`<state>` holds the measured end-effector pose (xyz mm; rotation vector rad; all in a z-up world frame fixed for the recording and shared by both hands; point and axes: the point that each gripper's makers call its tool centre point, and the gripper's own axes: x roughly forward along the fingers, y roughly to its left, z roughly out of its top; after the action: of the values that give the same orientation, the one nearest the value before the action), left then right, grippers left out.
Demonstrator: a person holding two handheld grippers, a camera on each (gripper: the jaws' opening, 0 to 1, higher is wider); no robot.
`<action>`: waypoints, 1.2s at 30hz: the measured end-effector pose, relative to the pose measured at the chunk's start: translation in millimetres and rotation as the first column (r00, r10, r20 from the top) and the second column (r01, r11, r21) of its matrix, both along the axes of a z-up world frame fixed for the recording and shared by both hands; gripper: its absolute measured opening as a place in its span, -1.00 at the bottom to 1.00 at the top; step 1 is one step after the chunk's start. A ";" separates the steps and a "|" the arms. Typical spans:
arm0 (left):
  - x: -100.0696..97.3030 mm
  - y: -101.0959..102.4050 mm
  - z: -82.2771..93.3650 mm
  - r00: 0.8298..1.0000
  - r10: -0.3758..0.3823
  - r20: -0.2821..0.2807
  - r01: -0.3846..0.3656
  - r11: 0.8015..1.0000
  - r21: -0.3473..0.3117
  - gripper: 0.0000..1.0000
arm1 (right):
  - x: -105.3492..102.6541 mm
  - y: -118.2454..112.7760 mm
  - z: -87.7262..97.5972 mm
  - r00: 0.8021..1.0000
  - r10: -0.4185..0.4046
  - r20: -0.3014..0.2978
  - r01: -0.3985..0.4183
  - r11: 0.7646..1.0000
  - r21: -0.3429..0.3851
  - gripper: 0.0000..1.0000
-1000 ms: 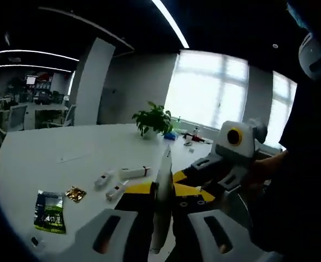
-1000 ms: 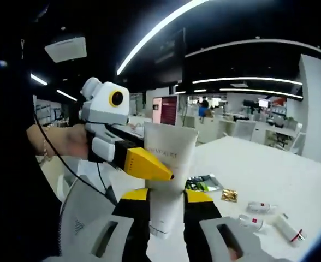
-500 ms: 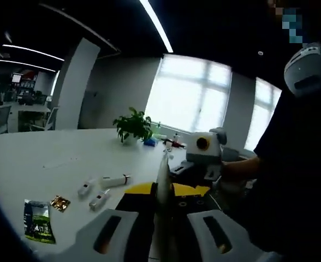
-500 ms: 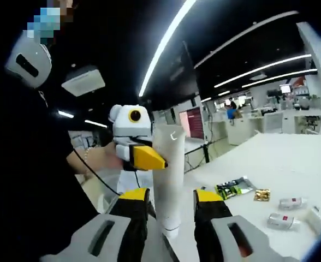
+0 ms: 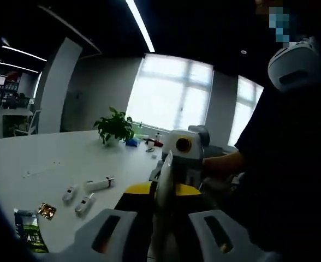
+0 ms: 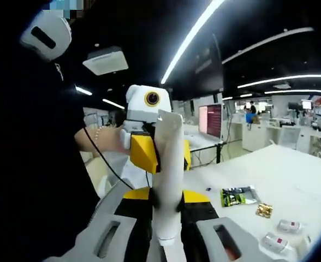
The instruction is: Arrange the skincare products in the storage area until every visible bottle or jar stands upright without overlapping.
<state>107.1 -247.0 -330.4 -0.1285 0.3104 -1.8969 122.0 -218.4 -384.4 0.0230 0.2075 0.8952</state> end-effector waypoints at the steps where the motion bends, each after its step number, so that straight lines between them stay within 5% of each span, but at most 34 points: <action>1: -1.0 0.6 -1.0 1.000 -0.001 -0.004 0.001 1.000 -0.004 -0.85 | 0.2 2.4 1.9 1.000 0.006 0.000 -0.006 1.000 0.004 -0.87; 10: 14.9 -3.0 -8.6 0.995 0.095 -0.032 -0.096 0.995 -0.013 -0.70 | 10.5 -4.8 -9.7 1.000 -0.018 -0.006 0.018 1.000 -0.015 -0.94; 15: 46.2 7.3 -35.3 0.964 0.265 -0.022 -0.263 0.962 0.074 -0.12 | 21.8 -21.0 -27.0 0.997 -0.070 -0.038 0.069 0.997 -0.027 -0.94; 17: 63.8 16.0 -50.3 0.927 0.375 -0.013 -0.371 0.921 0.115 0.05 | 26.5 -28.8 -35.6 0.995 -0.086 -0.060 0.084 0.996 -0.026 -0.94; 20: 104.8 44.1 -80.3 0.816 0.577 0.017 -0.570 0.800 0.188 0.30 | 33.3 -37.6 -46.0 0.992 -0.098 -0.084 0.096 0.995 -0.023 -0.94; 22: 116.9 57.1 -88.1 0.771 0.635 0.043 -0.630 0.752 0.193 0.47 | 38.9 -43.8 -51.2 0.989 -0.113 -0.095 0.111 0.994 -0.022 -0.94; 25: 128.9 74.6 -92.8 0.713 0.698 0.064 -0.696 0.694 0.183 0.65 | 45.6 -50.9 -55.6 0.987 -0.128 -0.102 0.126 0.992 -0.022 -0.94; 27: 139.3 86.4 -93.9 0.661 0.739 0.134 -0.751 0.646 0.139 0.75 | 49.6 -55.1 -58.1 0.986 -0.133 -0.098 0.130 0.991 -0.029 -0.94; 29: 142.5 94.4 -98.9 0.641 0.745 0.184 -0.767 0.630 0.125 0.87 | 53.3 -58.1 -60.7 0.986 -0.139 -0.094 0.137 0.990 -0.035 -0.94; 36: 119.9 86.7 -107.5 0.689 0.687 0.229 -0.720 0.686 0.110 0.97 | 66.2 -69.5 -72.2 0.983 -0.156 -0.097 0.153 0.987 -0.042 -0.93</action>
<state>226.9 -160.3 -437.9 0.0473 0.2712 -1.0774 188.2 -288.0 -456.6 0.0513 0.3105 0.7360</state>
